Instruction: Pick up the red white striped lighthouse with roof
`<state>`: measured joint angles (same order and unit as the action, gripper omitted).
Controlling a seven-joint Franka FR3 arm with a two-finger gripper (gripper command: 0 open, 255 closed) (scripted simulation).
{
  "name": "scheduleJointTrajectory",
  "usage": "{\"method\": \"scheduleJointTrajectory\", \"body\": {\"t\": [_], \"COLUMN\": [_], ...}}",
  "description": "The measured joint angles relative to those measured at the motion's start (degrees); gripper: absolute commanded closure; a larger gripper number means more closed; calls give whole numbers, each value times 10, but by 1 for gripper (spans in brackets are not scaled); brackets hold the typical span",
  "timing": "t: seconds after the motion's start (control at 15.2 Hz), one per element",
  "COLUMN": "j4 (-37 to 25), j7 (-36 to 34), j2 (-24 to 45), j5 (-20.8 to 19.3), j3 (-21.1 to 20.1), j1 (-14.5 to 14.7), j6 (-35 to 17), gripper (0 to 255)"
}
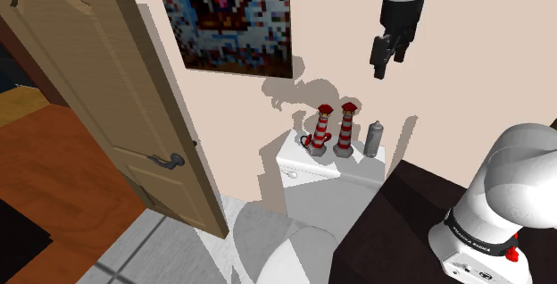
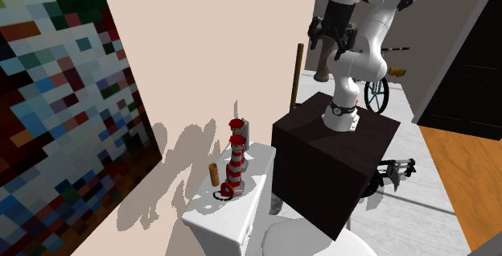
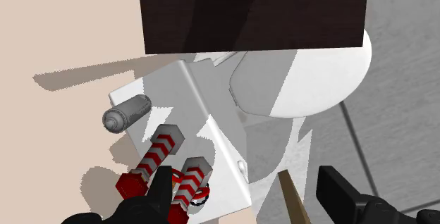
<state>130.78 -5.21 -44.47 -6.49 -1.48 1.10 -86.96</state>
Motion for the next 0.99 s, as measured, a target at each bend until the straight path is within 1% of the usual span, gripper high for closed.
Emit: {"method": "scheduleJointTrajectory", "body": {"t": [0.07, 0.2, 0.73, 0.99], "j4": [0, 14, 113, 136], "j7": [0, 1, -2, -12], "j2": [0, 2, 47, 98], "j5": [0, -8, -62, -91], "j3": [0, 4, 34, 47], "j1": [0, -4, -32, -50], "j6": [0, -21, -196, -286], "gripper": [0, 0, 0, 0]}}
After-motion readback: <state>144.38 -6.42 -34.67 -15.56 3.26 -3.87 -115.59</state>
